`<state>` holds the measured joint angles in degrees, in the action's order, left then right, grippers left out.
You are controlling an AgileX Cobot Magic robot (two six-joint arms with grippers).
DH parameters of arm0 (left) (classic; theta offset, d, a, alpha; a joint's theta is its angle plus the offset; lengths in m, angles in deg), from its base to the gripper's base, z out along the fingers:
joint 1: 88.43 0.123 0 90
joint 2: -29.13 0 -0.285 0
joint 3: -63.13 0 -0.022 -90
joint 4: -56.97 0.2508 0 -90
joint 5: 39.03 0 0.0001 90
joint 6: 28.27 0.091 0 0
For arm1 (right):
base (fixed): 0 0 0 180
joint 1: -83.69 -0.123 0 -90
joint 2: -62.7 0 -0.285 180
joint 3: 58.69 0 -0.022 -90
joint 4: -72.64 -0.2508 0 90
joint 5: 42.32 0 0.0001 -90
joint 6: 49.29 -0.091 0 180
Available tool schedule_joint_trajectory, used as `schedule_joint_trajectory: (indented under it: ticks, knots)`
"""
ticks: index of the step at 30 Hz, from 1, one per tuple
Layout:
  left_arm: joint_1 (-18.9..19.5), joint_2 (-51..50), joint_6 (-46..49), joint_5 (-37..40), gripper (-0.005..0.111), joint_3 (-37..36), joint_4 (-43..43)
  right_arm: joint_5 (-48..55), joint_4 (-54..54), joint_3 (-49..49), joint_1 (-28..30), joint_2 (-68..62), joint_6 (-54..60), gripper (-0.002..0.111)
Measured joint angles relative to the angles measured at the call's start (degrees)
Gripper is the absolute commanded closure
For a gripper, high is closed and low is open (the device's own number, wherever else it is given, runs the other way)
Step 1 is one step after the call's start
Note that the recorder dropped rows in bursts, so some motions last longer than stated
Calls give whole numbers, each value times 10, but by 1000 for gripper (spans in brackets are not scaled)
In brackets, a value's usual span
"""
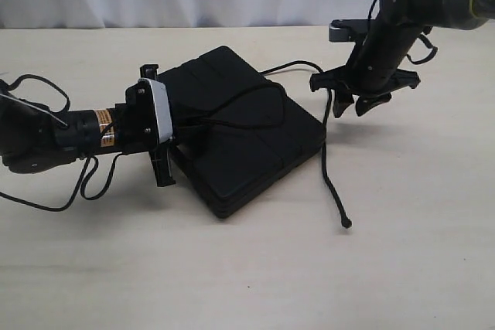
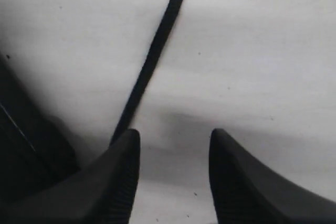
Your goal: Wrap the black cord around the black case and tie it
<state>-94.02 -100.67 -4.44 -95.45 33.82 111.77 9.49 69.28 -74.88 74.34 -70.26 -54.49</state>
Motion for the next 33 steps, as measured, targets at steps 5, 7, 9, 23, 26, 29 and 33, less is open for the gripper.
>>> schedule_joint_trajectory:
  ticks: [5,7,9,23,26,29,33]
  knots:
    - [0,0,2,0,107,0,0,-87,-64,0,-1,-19,-8,68]
    - [0,0,2,0,107,0,0,-104,-64,0,-1,-28,-16,68]
    - [0,0,2,0,107,0,0,-109,-64,0,-1,-37,-17,68]
    - [0,-6,40,-35,107,-3,27,-74,-60,1,1,-35,-30,104]
    - [0,-6,59,-37,107,-3,36,-56,-60,1,11,-3,-30,104]
    - [0,-7,91,-44,107,-3,39,-45,-60,1,17,43,-30,104]
    - [0,-8,108,-89,107,-3,45,-44,-107,1,17,90,-29,104]
